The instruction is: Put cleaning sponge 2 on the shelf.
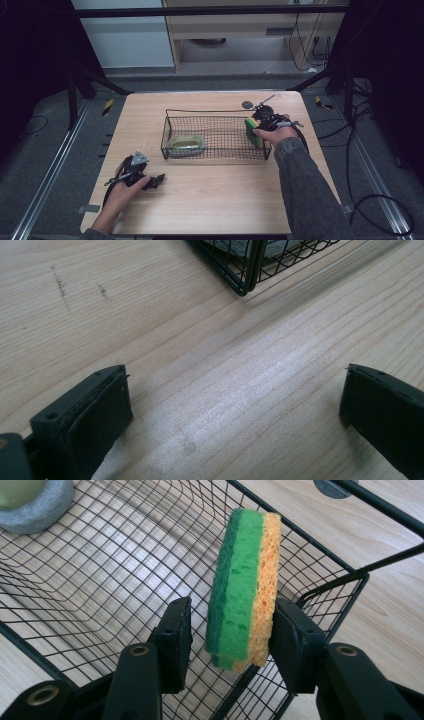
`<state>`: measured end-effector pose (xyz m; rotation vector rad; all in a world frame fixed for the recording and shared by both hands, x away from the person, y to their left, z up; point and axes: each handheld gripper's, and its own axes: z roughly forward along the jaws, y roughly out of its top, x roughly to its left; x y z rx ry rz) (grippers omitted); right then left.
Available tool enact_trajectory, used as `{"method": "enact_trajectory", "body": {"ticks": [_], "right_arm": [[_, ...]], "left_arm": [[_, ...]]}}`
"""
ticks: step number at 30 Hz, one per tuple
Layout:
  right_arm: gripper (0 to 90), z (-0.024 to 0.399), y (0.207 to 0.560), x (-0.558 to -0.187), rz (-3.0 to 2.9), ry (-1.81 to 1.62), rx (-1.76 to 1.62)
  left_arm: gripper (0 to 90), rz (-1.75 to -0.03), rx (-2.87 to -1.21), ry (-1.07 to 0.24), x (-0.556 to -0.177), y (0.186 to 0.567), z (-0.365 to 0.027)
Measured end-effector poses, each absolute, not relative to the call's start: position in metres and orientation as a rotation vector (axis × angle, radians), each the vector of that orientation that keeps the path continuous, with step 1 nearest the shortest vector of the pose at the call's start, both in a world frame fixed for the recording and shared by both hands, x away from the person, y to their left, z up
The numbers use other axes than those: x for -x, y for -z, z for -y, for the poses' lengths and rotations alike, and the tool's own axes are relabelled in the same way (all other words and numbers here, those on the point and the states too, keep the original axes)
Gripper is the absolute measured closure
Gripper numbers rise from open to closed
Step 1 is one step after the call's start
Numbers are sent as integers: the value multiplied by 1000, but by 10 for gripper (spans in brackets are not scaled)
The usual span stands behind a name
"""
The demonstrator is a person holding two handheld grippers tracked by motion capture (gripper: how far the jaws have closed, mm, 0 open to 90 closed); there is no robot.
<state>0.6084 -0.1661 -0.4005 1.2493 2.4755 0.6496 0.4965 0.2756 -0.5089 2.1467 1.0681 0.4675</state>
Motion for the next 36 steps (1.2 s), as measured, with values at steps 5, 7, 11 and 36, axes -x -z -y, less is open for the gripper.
{"method": "enact_trajectory", "body": {"ticks": [5,7,11,36], "right_arm": [[543,162,399,-608,-2482,-661,-1242],[543,161,399,-608,-2483,-664,-1245],[546,156,399,-608,-2496,-666,-1238],[387,123,404,-606,-2560,-691,-1215]], "left_arm": [[0,-1068,-2146,-467,-497,509,-276],[0,-1068,-2147,-468,-497,509,-276],[0,-1068,-2147,-468,-497,509,-275],[0,-1067,-2147,-467,-497,509,-275]]}}
